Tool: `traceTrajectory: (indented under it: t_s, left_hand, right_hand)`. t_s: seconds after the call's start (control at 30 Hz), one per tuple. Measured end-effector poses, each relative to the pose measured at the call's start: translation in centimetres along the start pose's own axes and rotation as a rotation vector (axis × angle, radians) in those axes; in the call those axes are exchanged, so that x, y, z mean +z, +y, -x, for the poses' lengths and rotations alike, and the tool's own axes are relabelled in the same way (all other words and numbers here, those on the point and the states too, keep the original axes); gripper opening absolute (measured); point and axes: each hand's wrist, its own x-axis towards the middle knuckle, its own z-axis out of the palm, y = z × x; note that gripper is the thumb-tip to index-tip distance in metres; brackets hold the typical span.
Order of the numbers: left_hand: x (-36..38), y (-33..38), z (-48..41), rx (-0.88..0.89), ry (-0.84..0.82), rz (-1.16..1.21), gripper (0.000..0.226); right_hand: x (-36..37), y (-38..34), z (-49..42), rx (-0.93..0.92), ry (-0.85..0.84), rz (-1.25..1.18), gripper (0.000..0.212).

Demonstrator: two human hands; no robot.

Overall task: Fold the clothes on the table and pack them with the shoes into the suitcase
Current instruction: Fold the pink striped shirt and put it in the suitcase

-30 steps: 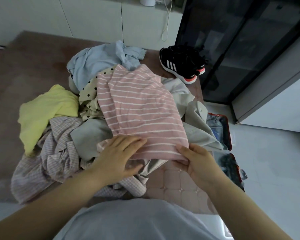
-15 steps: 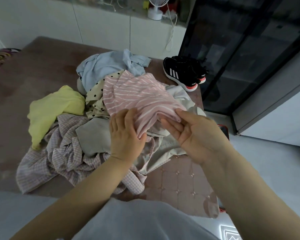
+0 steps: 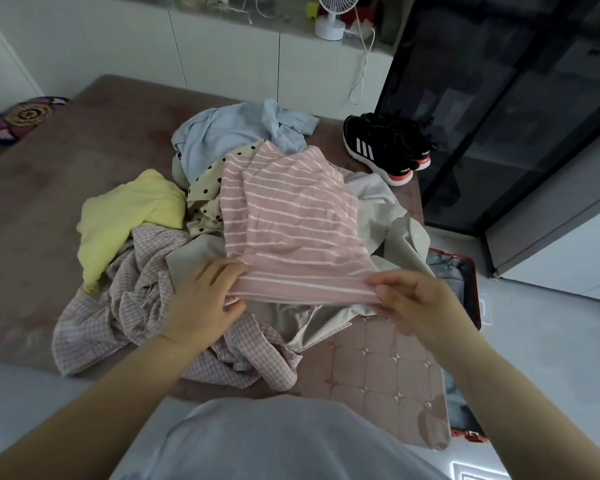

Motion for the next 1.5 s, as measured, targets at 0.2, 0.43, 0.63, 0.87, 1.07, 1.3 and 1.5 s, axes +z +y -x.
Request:
traceTrajectory:
  t_s: [0.2, 0.43, 0.63, 0.87, 1.07, 1.3, 1.5]
  left_hand:
    - [-1.2, -2.4, 0.5, 0.091, -0.169, 0.053, 0.049]
    - [-4.1, -4.2, -2.1, 0.302, -0.444, 0.036, 0.038]
    - [-9.8, -3.3, -12.3, 0.029, -0.797, 0.360, 0.036]
    - [-5.0, -6.4, -29.5, -0.186, -0.235, 0.389, 0.030]
    - [1.0, -6.2, -29.5, -0.136, -0.076, 0.033, 0.040]
    - [3.3, -7.2, -17.6, 0.266, -0.484, -0.322, 0.066]
    - [2.7, -8.2, -16.2, 0.244, -0.422, -0.349, 0.075]
  right_hand:
    - [-0.2, 4.1, -0.5, -0.287, -0.035, 0.566, 0.038]
    - [-2.0, 1.8, -3.1, -0.626, -0.197, 0.732, 0.012]
    - [-4.5, -3.9, -8.4, -0.302, -0.456, 0.360, 0.026]
    - [-2.9, -7.1, -24.7, -0.213, 0.156, -0.012, 0.011]
    - [-1.0, -3.2, -30.7, 0.011, 0.248, 0.358, 0.044]
    - [1.5, 1.8, -20.9, -0.478, -0.013, 0.793, 0.056]
    - [0.9, 3.2, -18.9, -0.480, 0.027, 1.023, 0.067]
